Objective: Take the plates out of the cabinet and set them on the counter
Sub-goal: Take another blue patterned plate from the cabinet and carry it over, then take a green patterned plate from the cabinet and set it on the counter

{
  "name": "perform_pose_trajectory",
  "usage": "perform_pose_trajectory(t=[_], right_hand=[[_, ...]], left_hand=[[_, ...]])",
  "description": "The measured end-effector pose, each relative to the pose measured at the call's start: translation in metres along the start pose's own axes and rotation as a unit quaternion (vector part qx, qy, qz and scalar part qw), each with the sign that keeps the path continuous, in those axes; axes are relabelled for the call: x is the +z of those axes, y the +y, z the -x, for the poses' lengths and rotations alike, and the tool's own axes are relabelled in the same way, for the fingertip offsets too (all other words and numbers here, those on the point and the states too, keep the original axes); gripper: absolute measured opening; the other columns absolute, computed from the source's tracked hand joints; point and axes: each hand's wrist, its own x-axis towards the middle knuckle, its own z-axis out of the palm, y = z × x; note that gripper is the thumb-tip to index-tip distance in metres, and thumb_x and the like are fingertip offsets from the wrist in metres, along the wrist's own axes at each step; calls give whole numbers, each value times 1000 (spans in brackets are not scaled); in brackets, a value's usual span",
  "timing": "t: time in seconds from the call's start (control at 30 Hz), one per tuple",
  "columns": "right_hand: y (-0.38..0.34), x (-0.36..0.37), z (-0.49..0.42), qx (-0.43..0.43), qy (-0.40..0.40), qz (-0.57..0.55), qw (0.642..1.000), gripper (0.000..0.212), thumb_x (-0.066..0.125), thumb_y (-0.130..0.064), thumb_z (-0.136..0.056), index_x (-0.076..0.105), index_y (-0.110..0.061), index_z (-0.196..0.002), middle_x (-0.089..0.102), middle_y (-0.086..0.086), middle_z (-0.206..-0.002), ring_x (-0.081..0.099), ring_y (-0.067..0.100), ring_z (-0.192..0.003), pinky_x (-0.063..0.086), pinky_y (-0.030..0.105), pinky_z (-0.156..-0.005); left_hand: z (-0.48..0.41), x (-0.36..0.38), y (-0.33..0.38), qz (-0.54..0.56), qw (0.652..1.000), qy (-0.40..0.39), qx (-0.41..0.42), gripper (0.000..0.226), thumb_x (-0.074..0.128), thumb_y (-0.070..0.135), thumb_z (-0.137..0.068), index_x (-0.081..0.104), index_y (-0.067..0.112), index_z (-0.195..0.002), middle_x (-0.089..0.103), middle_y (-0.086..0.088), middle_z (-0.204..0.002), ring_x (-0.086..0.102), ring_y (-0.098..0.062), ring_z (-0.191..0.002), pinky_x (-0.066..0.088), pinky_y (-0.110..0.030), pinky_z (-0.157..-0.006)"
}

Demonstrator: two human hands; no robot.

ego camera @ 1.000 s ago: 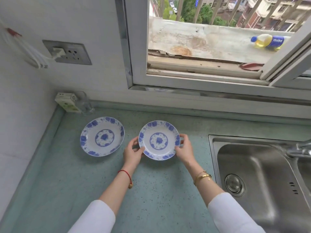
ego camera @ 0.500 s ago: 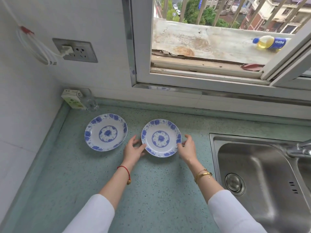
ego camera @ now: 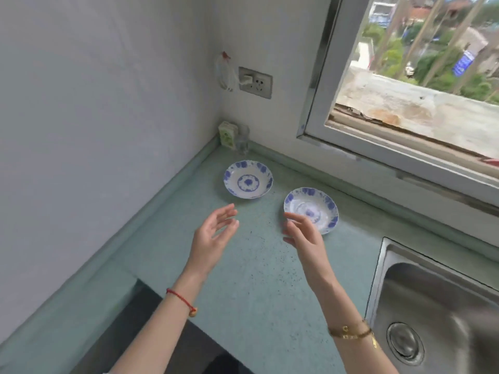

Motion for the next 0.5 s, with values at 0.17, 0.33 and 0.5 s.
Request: perform_pose_trajectory(t=[0.17,0.33,0.5], right_hand=[[-4,12,60,-30,-123,8,992,21,52,-11,-98,64,-16,-115,68,3,-100,62,16,-93,51,30,-86],[9,26,131,-45,-243,42,968,19,53,-15,-98,64,-21,-113,68,0,-100,64,17,-97,52,30,-88],[18,55,215,-44,-370,64,926,22,54,-16,-98,63,-17,-118,69,1,-103,65,16,-100,54,31,-92]], left_hand=[[122,-20,4,35,991,124,30,33,69,30,-90,66,36,-122,70,10,-126,64,-7,-119,46,-30,-106],[251,-33,-4,70,959,272,34,34,68,21,-91,65,28,-124,70,3,-128,63,-13,-122,45,-43,-111],[386,-41,-9,78,905,418,21,35,66,17,-94,63,23,-128,69,2,-129,62,-16,-124,43,-48,-113]])
